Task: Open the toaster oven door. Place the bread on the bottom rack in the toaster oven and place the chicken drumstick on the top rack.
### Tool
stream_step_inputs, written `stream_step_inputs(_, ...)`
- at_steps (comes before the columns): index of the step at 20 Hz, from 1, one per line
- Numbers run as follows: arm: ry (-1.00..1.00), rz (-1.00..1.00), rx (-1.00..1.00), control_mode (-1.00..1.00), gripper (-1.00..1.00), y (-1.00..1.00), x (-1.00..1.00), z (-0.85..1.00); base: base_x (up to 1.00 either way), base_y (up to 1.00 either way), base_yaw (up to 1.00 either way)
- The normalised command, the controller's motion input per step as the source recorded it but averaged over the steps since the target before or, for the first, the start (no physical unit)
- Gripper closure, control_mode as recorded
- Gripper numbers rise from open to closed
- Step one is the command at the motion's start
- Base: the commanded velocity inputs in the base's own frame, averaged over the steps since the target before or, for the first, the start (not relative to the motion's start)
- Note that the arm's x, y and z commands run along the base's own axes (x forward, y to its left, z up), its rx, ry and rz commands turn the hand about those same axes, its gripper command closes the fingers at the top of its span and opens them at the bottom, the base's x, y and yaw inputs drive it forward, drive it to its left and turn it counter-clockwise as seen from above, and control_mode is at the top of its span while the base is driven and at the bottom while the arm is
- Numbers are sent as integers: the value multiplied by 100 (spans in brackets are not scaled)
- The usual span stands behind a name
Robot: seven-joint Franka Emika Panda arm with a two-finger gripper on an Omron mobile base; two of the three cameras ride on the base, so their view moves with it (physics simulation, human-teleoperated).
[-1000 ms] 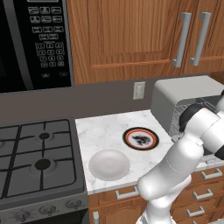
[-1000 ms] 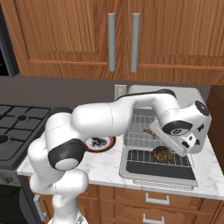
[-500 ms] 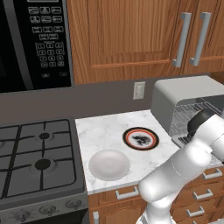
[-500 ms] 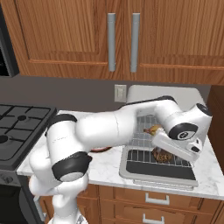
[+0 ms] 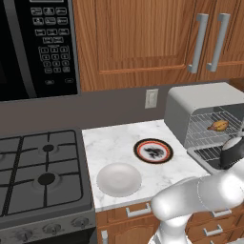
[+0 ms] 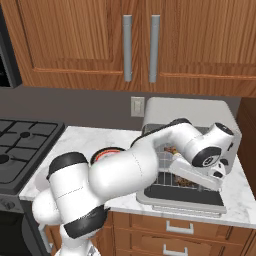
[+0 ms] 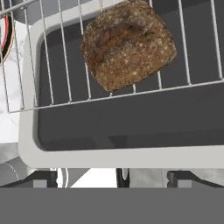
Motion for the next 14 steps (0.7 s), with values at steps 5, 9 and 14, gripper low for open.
stream_step_inputs(5,-2,-6,-15,-100,-100,30,-21,-21,0,0,0)
stream_step_inputs(9,0,-6,-13,-100,-100,27,-14,-24,0,0,0)
stream_step_inputs(14,-1,0,-4,-100,-100,3,-1,-19,0,0,0)
